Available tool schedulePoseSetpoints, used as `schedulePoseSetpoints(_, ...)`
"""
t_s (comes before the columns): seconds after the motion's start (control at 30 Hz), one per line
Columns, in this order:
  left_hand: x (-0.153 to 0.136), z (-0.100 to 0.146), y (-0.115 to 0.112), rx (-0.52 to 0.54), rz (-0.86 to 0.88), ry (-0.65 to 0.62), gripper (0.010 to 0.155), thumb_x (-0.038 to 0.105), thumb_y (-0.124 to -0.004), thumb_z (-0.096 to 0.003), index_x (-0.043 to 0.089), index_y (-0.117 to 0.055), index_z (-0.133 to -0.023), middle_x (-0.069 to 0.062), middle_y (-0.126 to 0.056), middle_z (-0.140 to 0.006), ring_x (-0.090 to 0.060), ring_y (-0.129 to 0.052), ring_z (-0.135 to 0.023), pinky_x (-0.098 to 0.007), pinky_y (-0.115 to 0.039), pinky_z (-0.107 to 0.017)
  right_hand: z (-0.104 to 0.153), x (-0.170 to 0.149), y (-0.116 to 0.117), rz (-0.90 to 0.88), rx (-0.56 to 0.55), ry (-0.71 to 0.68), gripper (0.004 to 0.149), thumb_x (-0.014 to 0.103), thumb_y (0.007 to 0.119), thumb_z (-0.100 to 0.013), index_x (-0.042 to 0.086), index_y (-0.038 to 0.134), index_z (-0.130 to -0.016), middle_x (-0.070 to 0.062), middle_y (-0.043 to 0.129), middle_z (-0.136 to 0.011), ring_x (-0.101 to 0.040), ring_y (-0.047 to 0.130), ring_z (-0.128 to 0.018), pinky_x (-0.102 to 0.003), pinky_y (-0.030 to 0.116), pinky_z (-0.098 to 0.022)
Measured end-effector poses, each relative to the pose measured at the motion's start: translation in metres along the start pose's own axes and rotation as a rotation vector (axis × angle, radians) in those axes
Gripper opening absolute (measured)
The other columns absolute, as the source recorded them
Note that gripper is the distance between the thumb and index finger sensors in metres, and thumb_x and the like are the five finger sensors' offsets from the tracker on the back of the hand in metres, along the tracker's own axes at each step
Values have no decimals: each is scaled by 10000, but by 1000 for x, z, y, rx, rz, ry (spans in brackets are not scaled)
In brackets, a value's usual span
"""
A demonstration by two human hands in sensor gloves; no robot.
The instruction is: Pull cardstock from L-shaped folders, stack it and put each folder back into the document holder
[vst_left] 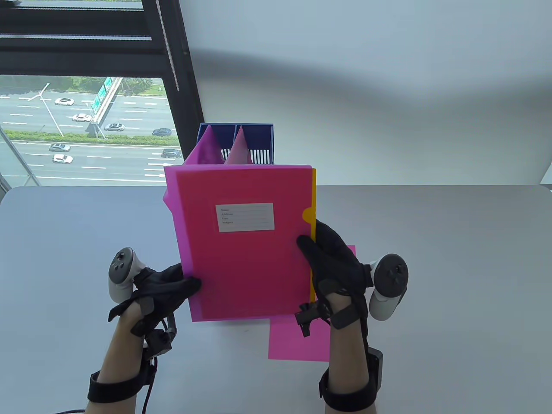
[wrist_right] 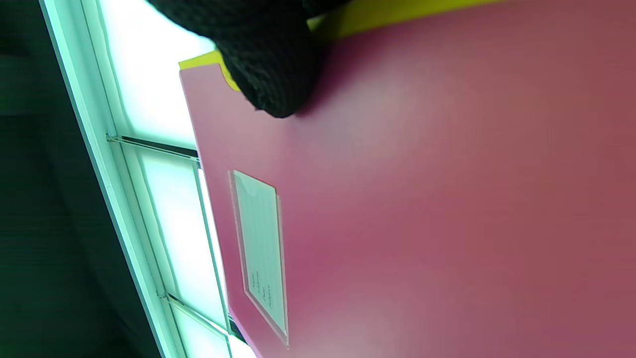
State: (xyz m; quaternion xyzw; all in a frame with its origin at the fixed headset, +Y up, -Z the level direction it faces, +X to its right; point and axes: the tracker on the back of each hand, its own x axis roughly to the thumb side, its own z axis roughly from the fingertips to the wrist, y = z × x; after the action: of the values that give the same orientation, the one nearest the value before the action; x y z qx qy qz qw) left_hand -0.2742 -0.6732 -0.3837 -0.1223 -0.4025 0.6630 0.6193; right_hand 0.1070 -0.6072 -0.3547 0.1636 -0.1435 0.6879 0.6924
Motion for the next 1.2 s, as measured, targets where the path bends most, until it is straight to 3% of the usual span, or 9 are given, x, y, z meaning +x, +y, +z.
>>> schedulePoseSetpoints(0.27,-4,6,5,186,156,-96,661,480,-708,-624,219,-451,-1175,-82,-673,-1085,-361,-871,-911,-592,-567,-765,-5,-6,15,50,132,-9,433,337,877,-572,250,772,-982,16,934,-844,-170,997,-635,-496,612,-738)
schedulePoseSetpoints(0.37,-3,5,5,147,148,-86,564,417,-675,-634,230,-541,-1148,-60,-759,-1029,-334,-927,-862,-570,-600,-759,-4,-8,22,95,148,-4,438,329,872,-575,244,763,-990,11,922,-858,-180,992,-647,-502,607,-739)
schedulePoseSetpoints(0.53,-1,7,4,312,70,-68,474,363,-684,-623,177,-695,-1059,-41,-871,-923,-297,-1004,-762,-524,-690,-719,0,-7,32,310,69,-27,503,322,854,-586,233,680,-1050,-2,857,-931,-196,947,-707,-515,582,-746)
schedulePoseSetpoints(0.83,1,4,-1,330,44,-62,473,361,-683,-624,158,-692,-1050,-46,-873,-910,-285,-1013,-750,-502,-701,-716,10,-1,44,630,-145,-143,611,350,864,-582,262,562,-1106,16,768,-1015,-146,957,-694,-489,590,-763)
schedulePoseSetpoints(1.2,-1,2,-5,338,31,-43,485,358,-674,-626,140,-663,-1059,-58,-848,-924,-293,-1001,-762,-506,-690,-719,13,1,52,868,-203,-220,644,347,863,-578,285,490,-1100,16,618,-1106,-153,983,-703,-485,612,-762)
